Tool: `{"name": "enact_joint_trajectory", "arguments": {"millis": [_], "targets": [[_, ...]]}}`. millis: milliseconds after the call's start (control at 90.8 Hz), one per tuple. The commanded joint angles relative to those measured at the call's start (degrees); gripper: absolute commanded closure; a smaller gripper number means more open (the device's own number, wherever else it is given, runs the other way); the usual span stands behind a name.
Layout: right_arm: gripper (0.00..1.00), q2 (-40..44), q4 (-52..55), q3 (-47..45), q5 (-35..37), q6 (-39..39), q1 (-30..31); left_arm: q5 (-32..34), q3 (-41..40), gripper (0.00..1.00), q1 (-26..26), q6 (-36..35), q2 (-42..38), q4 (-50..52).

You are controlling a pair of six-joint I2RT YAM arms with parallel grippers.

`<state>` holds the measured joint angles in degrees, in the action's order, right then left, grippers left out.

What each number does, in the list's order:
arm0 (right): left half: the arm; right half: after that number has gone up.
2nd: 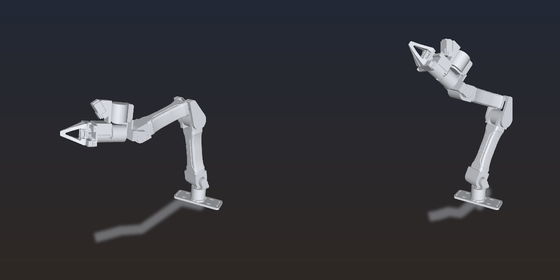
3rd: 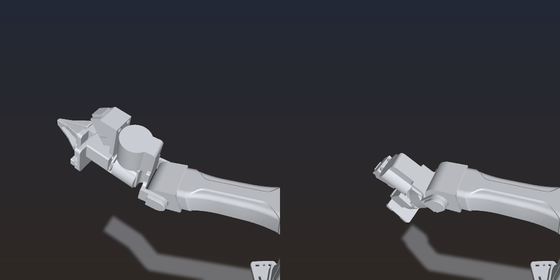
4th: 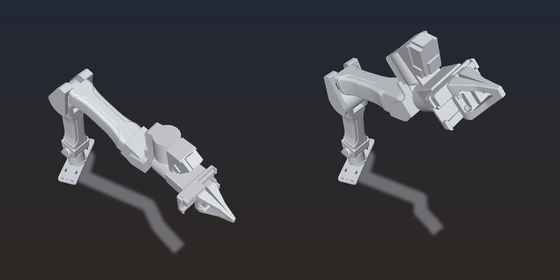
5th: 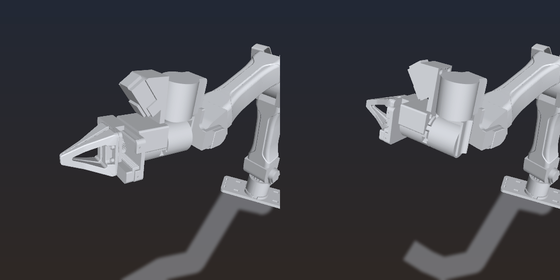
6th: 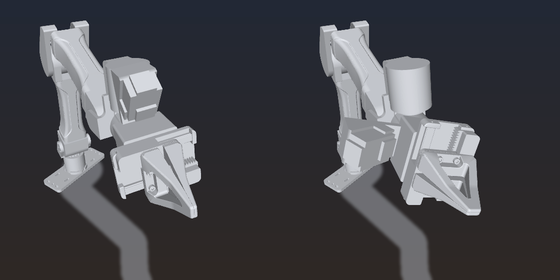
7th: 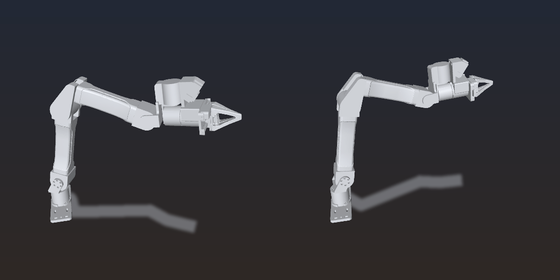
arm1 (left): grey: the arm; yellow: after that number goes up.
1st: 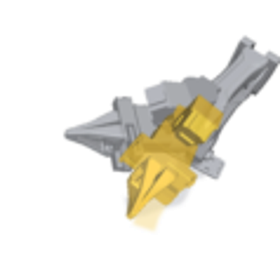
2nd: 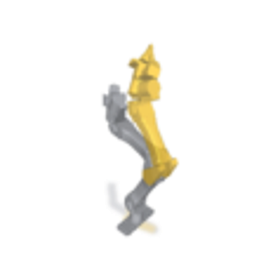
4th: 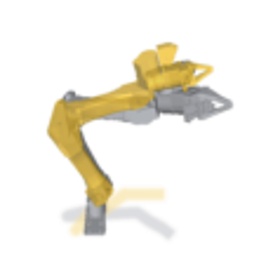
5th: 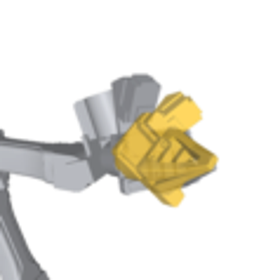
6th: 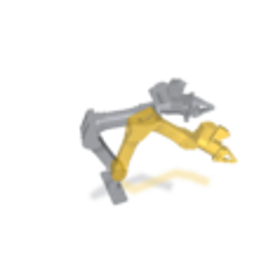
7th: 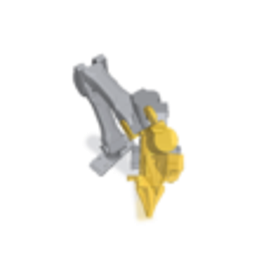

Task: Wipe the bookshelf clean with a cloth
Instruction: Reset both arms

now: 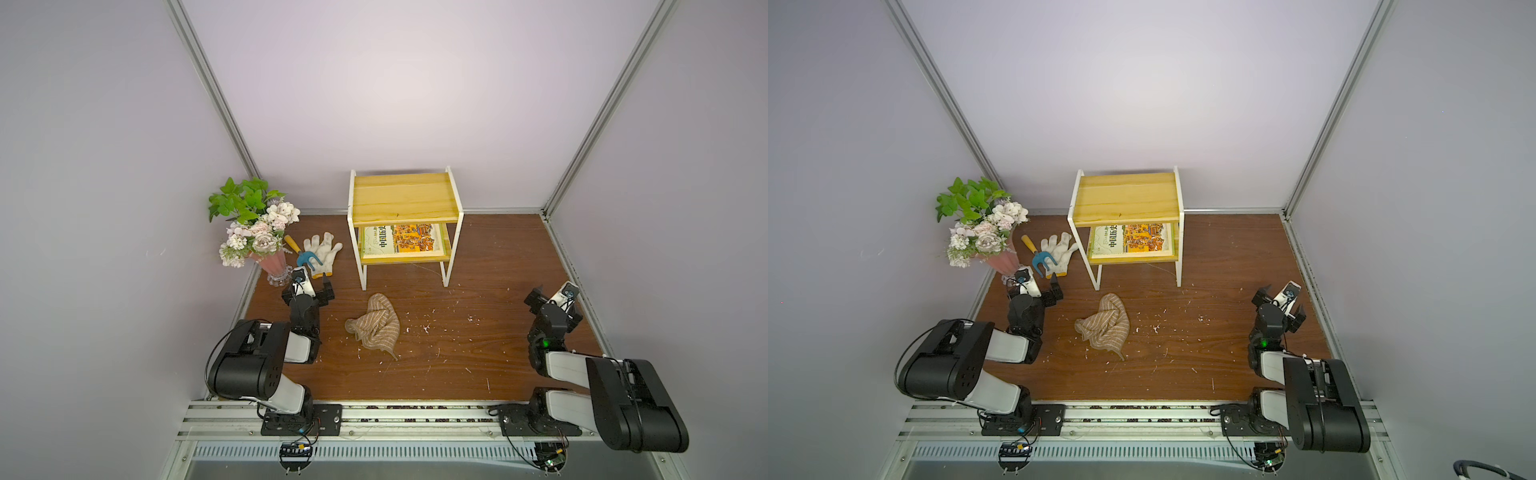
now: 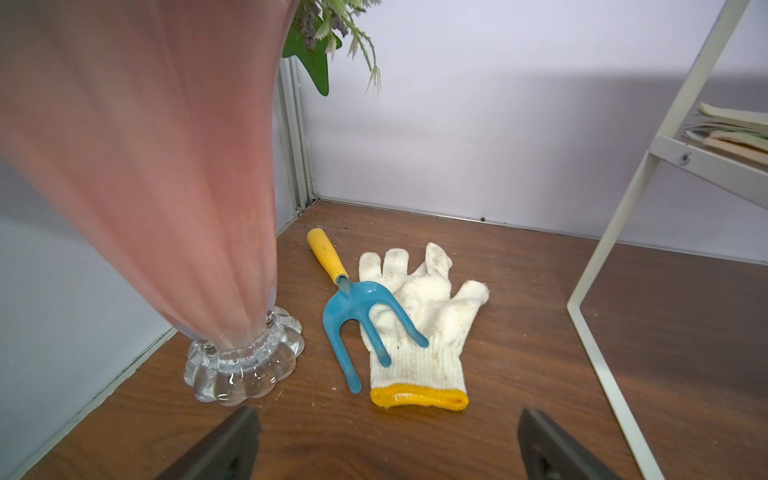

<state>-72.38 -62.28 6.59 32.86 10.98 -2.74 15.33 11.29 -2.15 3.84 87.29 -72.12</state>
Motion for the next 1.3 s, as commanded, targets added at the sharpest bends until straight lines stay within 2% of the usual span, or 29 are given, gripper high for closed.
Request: {"name": "enact_joint_trajectory", "arguments": {"millis": [0, 99, 231, 396, 539, 716, 738, 782, 815, 881, 1288], "targets": [[0.01, 1.58, -8.78, -2.34, -7.25, -5.78, 0.17, 1.59, -0.03, 0.00, -0.14, 0.53, -0.07, -1.45], [0.01, 3.86, -12.07, -5.16, -8.94, -5.78, 0.21, 1.56, 0.02, 0.00, -0.13, 0.50, -0.01, -1.45], [0.01, 7.90, -9.56, -6.07, -12.10, -4.34, 0.23, 1.57, -0.03, 0.00, -0.15, 0.53, -0.01, -1.45], [0.01, 6.23, -9.92, -5.55, -15.69, -4.54, 0.26, 1.59, -0.04, 0.00, -0.15, 0.54, -0.05, -1.44], [0.01, -2.34, -19.59, -5.49, -22.92, -3.55, 0.55, 1.57, -0.02, 0.00, -0.14, 0.51, -0.01, -1.43], [0.00, -18.00, -33.26, -2.92, -22.44, -9.15, 5.05, 1.55, 0.01, 0.00, -0.21, 0.59, -0.04, -1.43], [0.00, -17.01, -31.15, -1.96, -22.37, -9.78, 5.56, 1.57, -0.07, 0.00, -0.22, 0.57, -0.15, -1.51], [0.00, -13.64, -18.13, 1.99, -21.46, -10.44, 6.36, 1.59, -0.05, 0.00, -0.22, 0.58, -0.10, -1.51], [0.01, -14.28, -13.21, 4.71, -20.18, -10.25, 6.52, 1.55, -0.07, 0.00, -0.22, 0.51, -0.12, -1.53], [0.00, -16.24, -16.54, 4.48, -19.71, -9.91, 6.48, 1.55, -0.12, 0.00, -0.22, 0.49, -0.06, -1.54], [0.00, -15.82, -15.12, 4.75, -19.70, -9.84, 6.46, 1.56, 0.30, 0.00, -0.29, 0.41, 0.22, -1.45]]}}
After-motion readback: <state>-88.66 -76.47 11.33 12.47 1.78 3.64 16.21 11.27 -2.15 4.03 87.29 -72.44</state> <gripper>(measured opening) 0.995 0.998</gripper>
